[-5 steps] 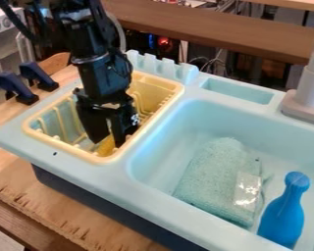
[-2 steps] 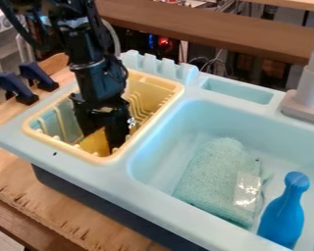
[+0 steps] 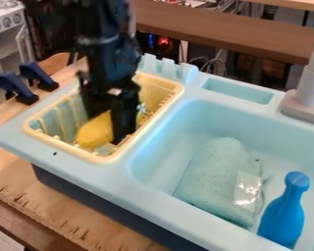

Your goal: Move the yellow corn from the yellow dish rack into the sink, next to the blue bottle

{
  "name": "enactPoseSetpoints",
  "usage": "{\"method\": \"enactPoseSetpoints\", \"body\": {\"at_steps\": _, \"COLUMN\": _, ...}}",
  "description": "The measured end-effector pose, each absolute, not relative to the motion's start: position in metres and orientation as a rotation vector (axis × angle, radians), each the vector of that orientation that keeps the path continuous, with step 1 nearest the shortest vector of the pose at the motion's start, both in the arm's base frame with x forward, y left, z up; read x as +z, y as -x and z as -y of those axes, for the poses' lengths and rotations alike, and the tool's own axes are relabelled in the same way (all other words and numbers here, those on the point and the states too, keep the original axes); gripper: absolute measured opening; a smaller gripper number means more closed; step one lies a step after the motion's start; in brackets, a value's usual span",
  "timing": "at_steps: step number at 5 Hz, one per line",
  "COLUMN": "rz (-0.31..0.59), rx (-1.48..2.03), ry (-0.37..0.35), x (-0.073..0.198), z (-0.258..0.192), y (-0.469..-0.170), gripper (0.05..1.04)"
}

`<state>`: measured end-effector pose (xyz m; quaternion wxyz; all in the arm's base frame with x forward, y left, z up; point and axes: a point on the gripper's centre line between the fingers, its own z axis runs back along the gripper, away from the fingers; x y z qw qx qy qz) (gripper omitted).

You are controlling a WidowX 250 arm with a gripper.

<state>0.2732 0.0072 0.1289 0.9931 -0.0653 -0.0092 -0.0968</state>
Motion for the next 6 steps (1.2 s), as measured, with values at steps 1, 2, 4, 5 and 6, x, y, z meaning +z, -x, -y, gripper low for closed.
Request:
{"method": "enactPoseSetpoints", "body": {"at_steps": 1, "rz": -0.013, "rx": -0.220, "ry": 0.023, "x": 0.155, "z": 0.003, "y": -0.266, "gripper": 0.692}}
{"method": "enactPoseSetpoints", "body": {"at_steps": 2, "rz": -0.026, "rx": -0.227, "ry": -0.036, "x": 0.173, "z": 0.014, "y": -0.260, "gripper": 0.692}}
{"method": "enactPoseSetpoints", "body": {"at_steps": 4, "rz": 0.087, "rx": -0.318, "ry": -0.087, "x": 0.203, "z": 0.092, "y": -0.266, "gripper": 0.692}}
{"method": "enactPoseSetpoints", "body": {"at_steps": 5, "rz": 0.103, "rx": -0.328, "ry": -0.066, "x": 0.192, "z": 0.126, "y": -0.264, "gripper": 0.692}}
{"method": "enactPoseSetpoints", "body": {"at_steps": 6, "rz": 0.166, "rx": -0.225, "ry": 0.002, "x": 0.172, "z": 0.138, "y": -0.270, "gripper": 0.692}}
